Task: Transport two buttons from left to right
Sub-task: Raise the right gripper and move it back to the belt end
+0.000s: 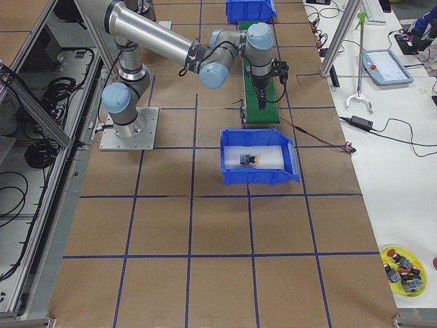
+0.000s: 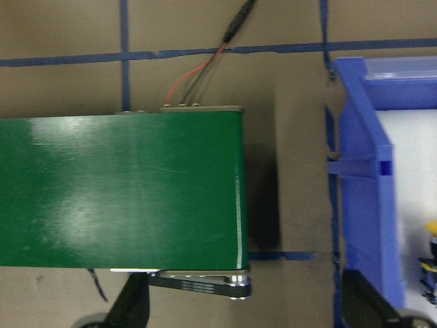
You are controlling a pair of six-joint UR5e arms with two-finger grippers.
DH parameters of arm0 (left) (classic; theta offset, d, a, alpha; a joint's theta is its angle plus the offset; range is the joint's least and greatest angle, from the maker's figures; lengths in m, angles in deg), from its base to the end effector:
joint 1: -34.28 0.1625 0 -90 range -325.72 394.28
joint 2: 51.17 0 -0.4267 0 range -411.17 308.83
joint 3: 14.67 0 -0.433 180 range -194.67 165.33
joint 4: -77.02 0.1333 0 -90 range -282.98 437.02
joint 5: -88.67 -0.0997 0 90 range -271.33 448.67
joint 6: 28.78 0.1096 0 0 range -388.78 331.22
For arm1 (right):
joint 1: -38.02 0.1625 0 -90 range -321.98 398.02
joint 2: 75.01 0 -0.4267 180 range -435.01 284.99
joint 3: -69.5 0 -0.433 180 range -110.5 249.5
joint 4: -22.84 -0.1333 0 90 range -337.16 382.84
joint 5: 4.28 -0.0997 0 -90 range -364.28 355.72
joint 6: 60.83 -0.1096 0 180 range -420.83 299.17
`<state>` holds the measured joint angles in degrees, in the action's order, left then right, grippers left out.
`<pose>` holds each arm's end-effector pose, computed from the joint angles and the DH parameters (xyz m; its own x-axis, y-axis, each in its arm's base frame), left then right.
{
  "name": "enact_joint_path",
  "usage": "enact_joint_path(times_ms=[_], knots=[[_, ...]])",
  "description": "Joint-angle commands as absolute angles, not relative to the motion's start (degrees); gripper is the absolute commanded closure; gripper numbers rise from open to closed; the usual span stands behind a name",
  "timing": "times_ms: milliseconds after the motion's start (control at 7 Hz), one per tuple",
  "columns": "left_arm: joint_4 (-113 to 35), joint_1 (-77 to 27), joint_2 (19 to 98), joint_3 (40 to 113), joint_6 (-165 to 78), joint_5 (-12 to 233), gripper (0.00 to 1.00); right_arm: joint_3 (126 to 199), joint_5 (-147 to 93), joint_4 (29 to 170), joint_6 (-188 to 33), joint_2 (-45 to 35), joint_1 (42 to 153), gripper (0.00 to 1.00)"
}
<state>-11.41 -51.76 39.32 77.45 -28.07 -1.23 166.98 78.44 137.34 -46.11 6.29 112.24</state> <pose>-0.0963 -0.5418 0.4581 -0.9984 -0.0567 0.0020 -0.0567 0.9982 0.0181 -0.0201 -0.6124 0.3705 -0.9964 0.0019 -0.0845 0.0164 0.9850 -0.1718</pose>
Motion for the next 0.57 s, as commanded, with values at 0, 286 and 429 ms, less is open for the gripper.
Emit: enact_joint_path(times_ms=[0,286,429], knots=[[-11.49,-51.85,39.36,77.44,-27.73,-1.24,0.0,167.06,75.99,137.88,-53.06,5.68,120.17,0.0],[-11.4,-51.76,39.36,77.44,-27.64,-1.16,0.0,167.76,67.3,138.23,-55.9,4.19,122.39,0.0],[-11.4,-51.76,39.36,77.52,-27.64,-1.16,0.0,167.68,67.87,138.67,-55.64,3.05,123.44,0.0]])
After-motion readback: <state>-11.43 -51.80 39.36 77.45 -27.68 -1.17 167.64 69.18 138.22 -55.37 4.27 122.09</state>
